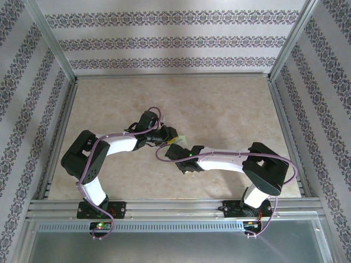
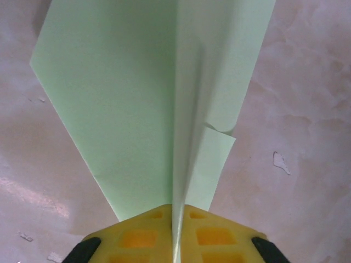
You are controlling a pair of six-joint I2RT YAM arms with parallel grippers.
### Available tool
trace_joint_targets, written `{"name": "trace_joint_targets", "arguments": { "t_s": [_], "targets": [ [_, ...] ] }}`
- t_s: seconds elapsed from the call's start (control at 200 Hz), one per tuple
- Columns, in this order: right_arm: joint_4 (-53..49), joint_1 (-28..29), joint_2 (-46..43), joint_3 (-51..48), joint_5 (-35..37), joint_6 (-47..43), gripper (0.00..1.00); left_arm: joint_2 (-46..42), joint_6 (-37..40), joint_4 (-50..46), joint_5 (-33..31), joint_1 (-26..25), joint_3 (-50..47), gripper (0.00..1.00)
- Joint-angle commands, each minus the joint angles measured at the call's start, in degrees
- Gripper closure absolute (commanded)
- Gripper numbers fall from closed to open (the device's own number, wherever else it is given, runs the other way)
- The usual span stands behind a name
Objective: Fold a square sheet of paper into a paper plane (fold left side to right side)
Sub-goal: Fourth fold the wing at the center of the table.
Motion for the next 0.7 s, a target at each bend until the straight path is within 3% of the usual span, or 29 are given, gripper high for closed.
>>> {"name": "trace_joint_targets", "arguments": {
  "t_s": [0.0, 0.38, 0.5, 0.695],
  "targets": [
    [-1.0, 0.4, 0.7, -0.5, 0.9, 0.0, 0.91, -3.7, 2.0, -3.4, -1.6, 0.7, 0.5, 0.64],
    [-0.4, -1.0, 0.0, -0.1, -3.5, -1.0, 0.98, -18.2, 6.7, -13.2, -2.4, 11.0, -7.6, 0.55],
    [1.2, -3.3, -1.8, -1.0, -10.4, -1.0, 0.99, -23.2, 9.2, -18.1, -2.4, 14.2, -10.1, 0.54],
    [5.2, -8.4, -4.7, -4.4, -24.0, 0.2, 1.00, -24.5, 13.7, -25.9, -1.4, 12.1, -8.8, 0.55]
  ]
}}
